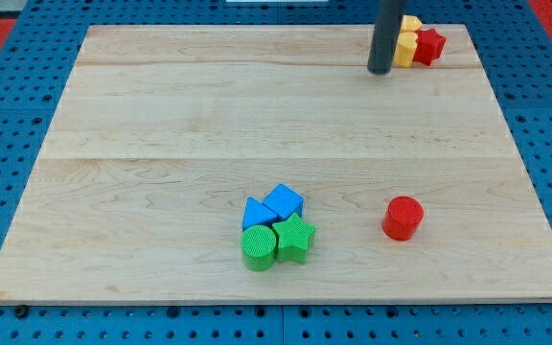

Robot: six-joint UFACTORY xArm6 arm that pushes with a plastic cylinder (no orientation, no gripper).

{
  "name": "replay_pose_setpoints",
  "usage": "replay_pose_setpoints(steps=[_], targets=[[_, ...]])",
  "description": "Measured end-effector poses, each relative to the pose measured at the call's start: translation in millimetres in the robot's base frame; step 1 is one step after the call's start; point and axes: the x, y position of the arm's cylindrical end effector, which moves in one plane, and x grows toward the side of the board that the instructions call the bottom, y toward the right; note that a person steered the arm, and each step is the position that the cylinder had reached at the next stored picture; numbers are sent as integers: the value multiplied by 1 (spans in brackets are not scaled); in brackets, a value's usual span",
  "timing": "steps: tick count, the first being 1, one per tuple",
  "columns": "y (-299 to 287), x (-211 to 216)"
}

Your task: Point your arm towards the red circle

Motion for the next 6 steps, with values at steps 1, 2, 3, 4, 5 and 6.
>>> replay_pose_setpoints(steps=[1,2,3,4,5,6], targets=[[58,49],[95,103],[115,158],[98,207],[29,219],[-19,219]])
